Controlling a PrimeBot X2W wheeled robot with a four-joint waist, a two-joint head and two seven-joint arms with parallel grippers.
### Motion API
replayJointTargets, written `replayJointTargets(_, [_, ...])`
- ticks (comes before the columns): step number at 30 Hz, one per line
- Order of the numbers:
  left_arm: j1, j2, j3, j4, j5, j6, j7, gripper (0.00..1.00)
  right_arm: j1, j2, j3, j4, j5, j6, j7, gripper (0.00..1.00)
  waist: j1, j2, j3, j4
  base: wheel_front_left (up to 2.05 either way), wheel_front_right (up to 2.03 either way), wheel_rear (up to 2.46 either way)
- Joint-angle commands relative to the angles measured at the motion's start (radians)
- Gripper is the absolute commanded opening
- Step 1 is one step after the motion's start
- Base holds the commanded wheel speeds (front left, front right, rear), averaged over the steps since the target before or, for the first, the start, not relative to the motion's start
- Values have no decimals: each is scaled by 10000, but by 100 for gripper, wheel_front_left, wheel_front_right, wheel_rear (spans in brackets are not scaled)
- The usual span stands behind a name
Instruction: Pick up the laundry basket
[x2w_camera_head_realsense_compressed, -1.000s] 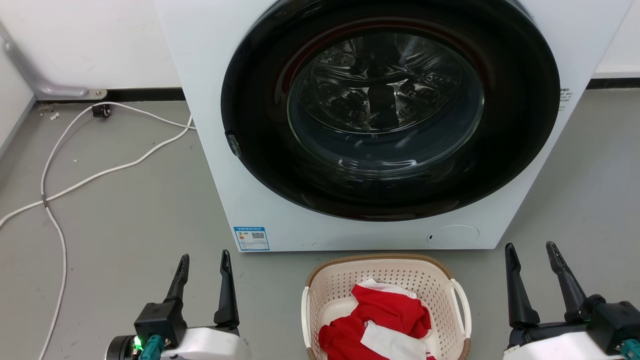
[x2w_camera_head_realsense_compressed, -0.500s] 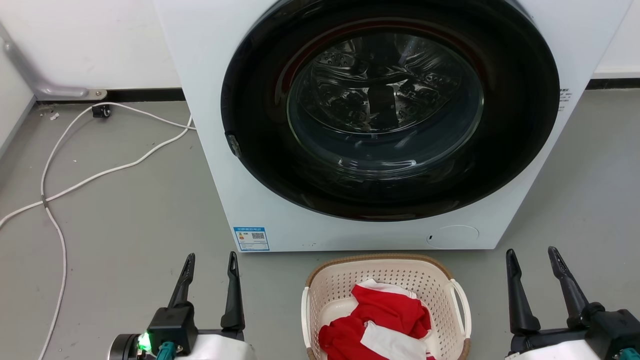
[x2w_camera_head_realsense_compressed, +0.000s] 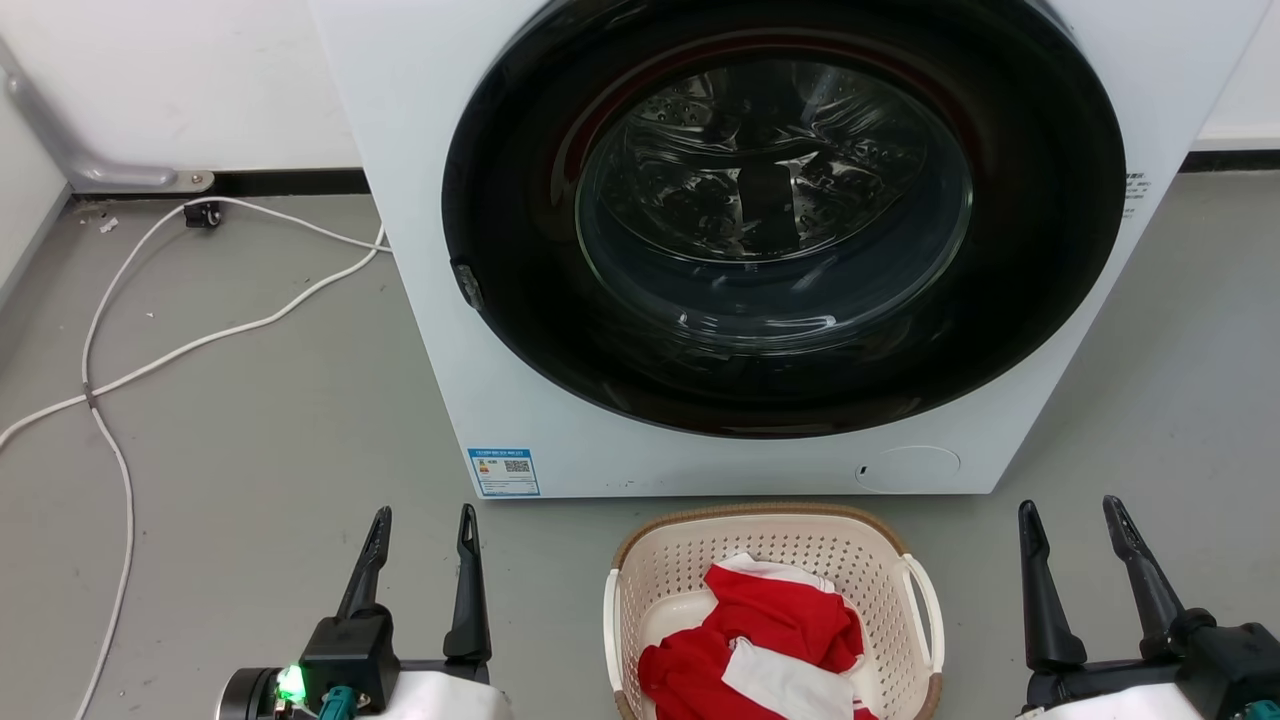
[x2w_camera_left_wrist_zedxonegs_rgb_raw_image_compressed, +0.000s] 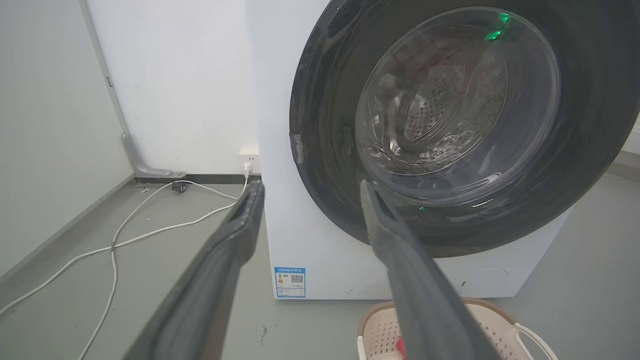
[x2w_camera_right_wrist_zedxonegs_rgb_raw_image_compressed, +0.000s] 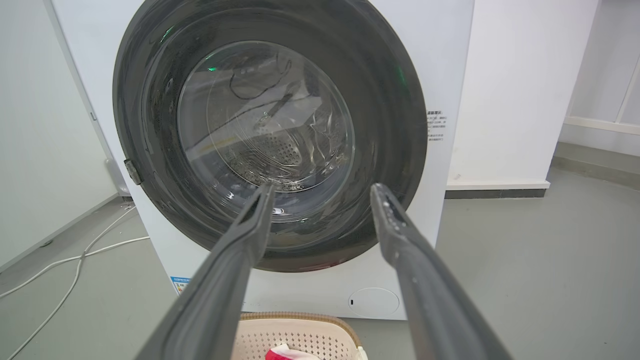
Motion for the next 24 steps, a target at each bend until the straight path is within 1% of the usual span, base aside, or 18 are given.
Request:
replayJointTargets(1, [94, 23, 14, 8, 54, -19, -49, 100, 24, -51, -10, -2, 89, -3, -27, 100, 0, 0, 9, -2, 0, 0, 0])
replayJointTargets(16, [-121, 23, -2, 47, -32, -42, -41, 100, -150, -50, -19, -112, -39, -3, -27, 100, 0, 0, 239, -25, 0, 0, 0])
replayJointTargets(20, [-534, 22, -120, 259, -193, -178, -41, 100, -498, -50, -169, 5, -198, -3, -27, 100, 0, 0, 721, -37, 0, 0, 0])
replayJointTargets(24, [-1194, 22, -333, 742, -395, -424, -39, 100, -1070, -48, -392, 551, -571, -3, -25, 100, 0, 0, 1472, -47, 0, 0, 0])
